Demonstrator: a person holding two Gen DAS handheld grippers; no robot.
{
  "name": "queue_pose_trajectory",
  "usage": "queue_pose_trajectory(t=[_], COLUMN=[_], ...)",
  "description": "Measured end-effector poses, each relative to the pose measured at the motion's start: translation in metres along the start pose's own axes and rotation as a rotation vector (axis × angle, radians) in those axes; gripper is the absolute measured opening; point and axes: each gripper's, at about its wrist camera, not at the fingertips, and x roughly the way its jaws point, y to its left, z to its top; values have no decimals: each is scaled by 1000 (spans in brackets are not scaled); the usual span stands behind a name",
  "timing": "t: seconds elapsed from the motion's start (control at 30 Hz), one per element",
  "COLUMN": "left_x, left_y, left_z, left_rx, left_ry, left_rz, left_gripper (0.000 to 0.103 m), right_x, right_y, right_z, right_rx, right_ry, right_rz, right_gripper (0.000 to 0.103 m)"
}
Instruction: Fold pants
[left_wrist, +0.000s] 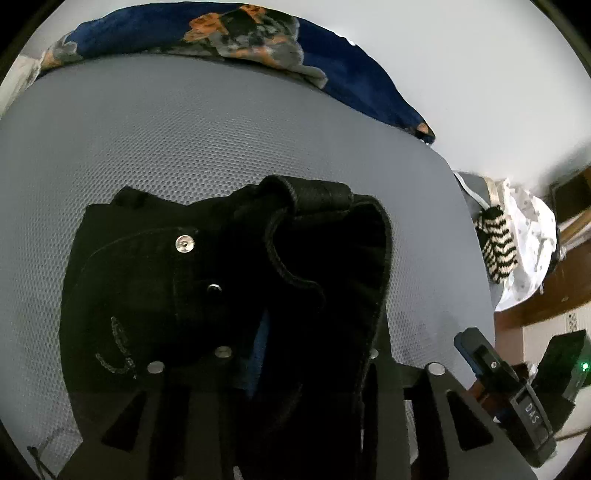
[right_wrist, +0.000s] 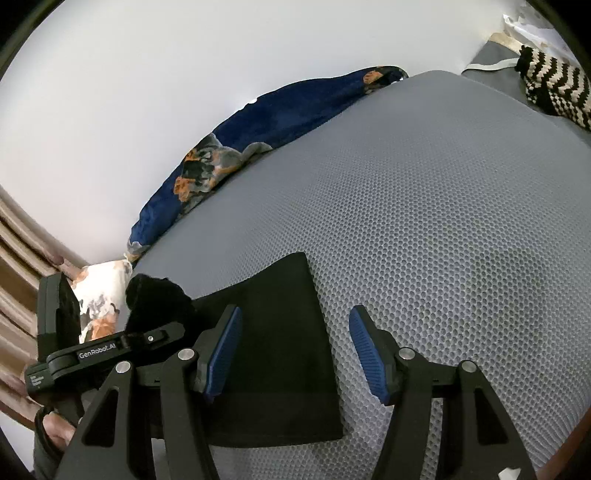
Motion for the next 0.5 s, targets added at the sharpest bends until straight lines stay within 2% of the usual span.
queue_pose_trajectory(t=[0.13, 0.2, 0.23, 0.27, 0.37, 0.5], left_x=[2, -1, -5, -9, -26, -41], left_y=[-3, -4, -5, -7, -19, -16], left_z=[0, -1, 0, 0, 4, 8], left_rx=[20, 23, 23, 24, 85, 91], left_ry=[1, -7, -24, -43, -107, -144], left_rz=[7, -24, -57, -69, -66, -50], left_gripper=[37, 50, 65, 71, 72, 72], right_x=[2, 2, 2, 2, 3, 6], right_y=[1, 2, 2, 3, 4, 4], right_z=[-1, -1, -1, -1, -2, -6], right_rx=[-7, -8, -11, -11, -15, -22], right_ry=[5, 3, 1, -2, -2, 9], right_rz=[-5, -8, -8, -9, -12, -19], right_gripper=[59, 59, 59, 59, 59, 59])
